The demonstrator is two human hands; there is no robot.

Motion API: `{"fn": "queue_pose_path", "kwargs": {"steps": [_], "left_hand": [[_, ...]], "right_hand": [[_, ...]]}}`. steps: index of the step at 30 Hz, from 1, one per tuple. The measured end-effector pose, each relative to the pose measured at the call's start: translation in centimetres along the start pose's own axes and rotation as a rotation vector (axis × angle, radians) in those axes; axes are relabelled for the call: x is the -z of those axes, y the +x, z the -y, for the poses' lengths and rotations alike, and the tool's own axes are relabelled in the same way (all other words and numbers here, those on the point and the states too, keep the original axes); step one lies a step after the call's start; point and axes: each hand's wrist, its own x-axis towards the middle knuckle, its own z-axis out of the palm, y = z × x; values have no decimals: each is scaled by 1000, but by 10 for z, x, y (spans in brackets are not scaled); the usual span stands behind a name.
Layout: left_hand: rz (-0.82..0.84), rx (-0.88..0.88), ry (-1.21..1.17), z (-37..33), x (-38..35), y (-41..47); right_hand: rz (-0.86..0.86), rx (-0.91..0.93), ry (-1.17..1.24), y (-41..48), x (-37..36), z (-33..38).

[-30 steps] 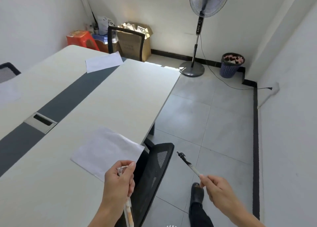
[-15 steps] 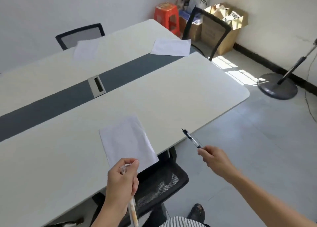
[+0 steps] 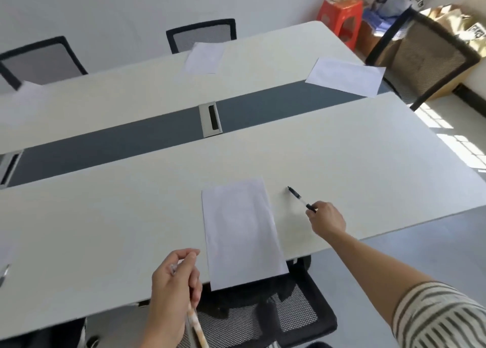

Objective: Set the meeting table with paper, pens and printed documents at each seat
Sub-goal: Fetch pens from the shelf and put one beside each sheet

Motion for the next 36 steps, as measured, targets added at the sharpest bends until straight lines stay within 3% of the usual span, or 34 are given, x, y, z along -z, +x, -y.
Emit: {"fn": "queue_pose_path", "kwargs": {"steps": [7,11,21,28,32,36], "left_hand": [[-75,10,-28,1,-10,31],[-36,12,-37,-9,-37,42],[226,-29,55,-40,-173,25],[283,-95,62,-23,-299,-40],[414,-70,72,-8,-379,-96],[542,-67,121,-2,-446,-136]], "right_hand": [[66,-4,-71,9,-22,0],[97,9,-22,3,-6,-12],[189,110,643,-104,97,-64],[372,197,869,-143,167,-153],[313,205,823,-141,203,-228],[138,158,726,-137,231,-308]]}}
